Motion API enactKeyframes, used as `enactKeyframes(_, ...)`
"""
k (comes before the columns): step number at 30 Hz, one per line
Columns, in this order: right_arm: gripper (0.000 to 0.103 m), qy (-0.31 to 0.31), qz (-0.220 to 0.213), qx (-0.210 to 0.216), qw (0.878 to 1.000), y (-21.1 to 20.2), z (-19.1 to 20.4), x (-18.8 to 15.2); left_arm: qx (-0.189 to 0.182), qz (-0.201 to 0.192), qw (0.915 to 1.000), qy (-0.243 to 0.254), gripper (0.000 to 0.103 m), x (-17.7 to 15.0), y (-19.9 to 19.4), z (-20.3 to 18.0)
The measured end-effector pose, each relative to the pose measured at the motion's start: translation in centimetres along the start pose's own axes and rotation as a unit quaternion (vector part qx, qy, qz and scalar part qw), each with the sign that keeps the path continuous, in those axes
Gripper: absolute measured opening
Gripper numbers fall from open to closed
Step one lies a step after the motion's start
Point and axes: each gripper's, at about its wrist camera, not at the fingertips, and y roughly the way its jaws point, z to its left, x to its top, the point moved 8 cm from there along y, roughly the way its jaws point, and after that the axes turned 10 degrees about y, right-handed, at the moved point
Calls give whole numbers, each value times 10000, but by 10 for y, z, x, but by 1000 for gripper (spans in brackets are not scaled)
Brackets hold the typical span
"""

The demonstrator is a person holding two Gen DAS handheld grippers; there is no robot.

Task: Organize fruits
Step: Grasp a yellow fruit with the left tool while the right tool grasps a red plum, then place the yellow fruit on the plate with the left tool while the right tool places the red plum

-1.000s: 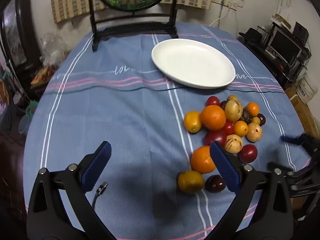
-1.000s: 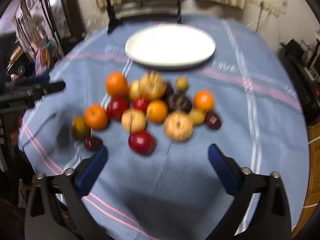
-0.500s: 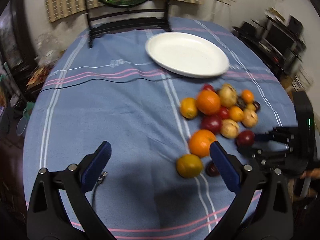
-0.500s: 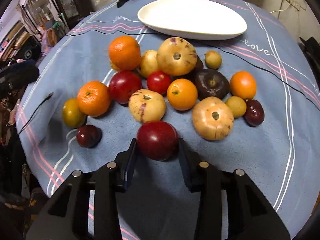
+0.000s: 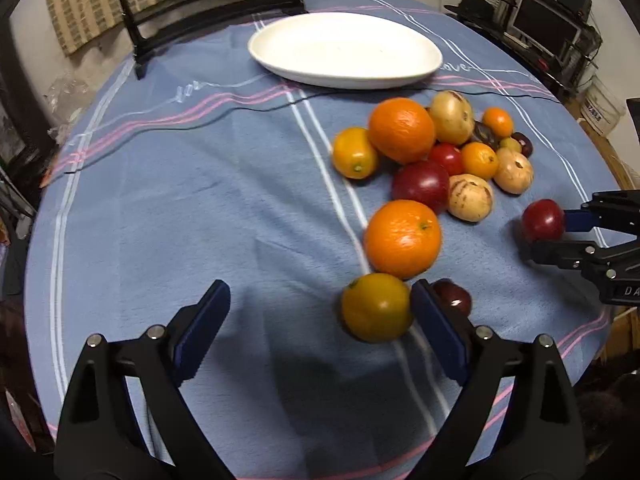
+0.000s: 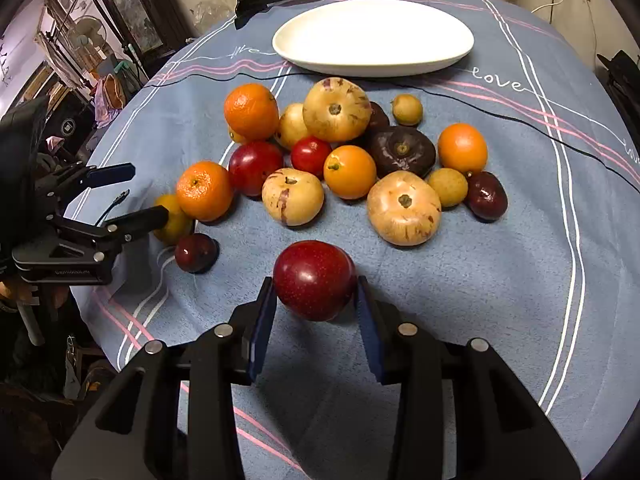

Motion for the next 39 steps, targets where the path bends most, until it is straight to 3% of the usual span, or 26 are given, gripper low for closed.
enactKeyframes(4,40,10,32,4,10000,3,1,1,-125,88,9999,11,87,1,10,-11)
enactKeyframes(6,40,-6,44,1,10000,5,2,3,-344,73,9992,-186,75,3,13,-11)
enactKeyframes(8,40,-31,48,1,10000,5,3,4,-792,54,9962,-370,43,4,13,-14)
enactKeyframes(9,40,-43,42,-2,10000,5,3,5,-940,26,9950,-332,38,6,11,-19)
enactKeyframes(12,40,-41,17,3,10000,4,2,7,-711,55,9975,31,37,6,9,-29)
enactKeyframes(17,40,-85,-64,22,9999,-2,0,13,-630,83,9980,-28,37,10,-1,-23)
enactKeyframes(27,40,-251,-209,89,9994,-18,-1,30,-390,-340,9986,-149,37,53,-45,1)
enactKeyframes(33,40,-446,-753,204,9960,-56,2,93,-77,-822,9966,51,37,127,-56,9)
enactKeyframes(39,40,-445,-1221,255,9912,-70,-6,175,-163,-1129,9935,-29,37,200,-46,18)
